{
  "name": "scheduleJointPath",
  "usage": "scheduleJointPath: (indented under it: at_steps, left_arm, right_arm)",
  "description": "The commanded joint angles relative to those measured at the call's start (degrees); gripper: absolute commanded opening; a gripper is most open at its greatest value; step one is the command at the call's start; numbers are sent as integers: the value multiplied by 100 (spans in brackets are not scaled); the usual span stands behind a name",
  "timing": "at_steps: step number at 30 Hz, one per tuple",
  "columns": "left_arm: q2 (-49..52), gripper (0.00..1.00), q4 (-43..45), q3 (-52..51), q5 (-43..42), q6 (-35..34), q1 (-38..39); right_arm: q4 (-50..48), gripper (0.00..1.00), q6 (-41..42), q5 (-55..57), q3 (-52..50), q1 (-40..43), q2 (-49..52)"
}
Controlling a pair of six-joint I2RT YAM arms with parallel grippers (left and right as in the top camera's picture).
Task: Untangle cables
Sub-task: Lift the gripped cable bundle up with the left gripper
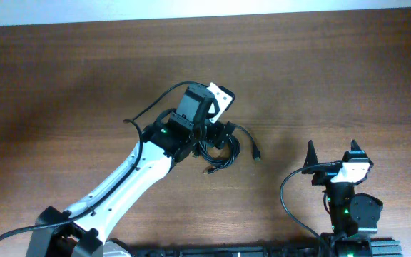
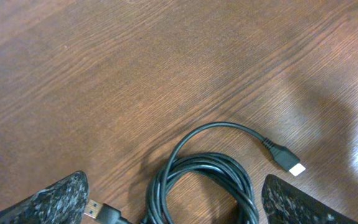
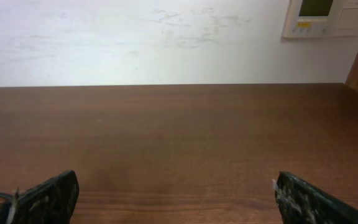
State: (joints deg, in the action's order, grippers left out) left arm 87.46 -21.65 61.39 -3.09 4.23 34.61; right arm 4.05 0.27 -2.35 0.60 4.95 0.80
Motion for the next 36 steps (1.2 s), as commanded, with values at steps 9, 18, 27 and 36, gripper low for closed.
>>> scheduleJointPath:
  at_steps: [9,18,27,36]
  left_arm:
    - [859,99,105,-22,98,2516,22]
    - [1561,95,192,-22,98,2522,22]
    - [1989,53,358,-22,101,2522,22]
    - [1932,0,535,35,391,2514,22]
  right_arm:
    - [39,99,44,92,-28,33,-48]
    - [39,99,44,92,-28,33,-48]
    - [39,99,42,92,-28,33,-48]
    - [39,99,44,92,-28,33,-48]
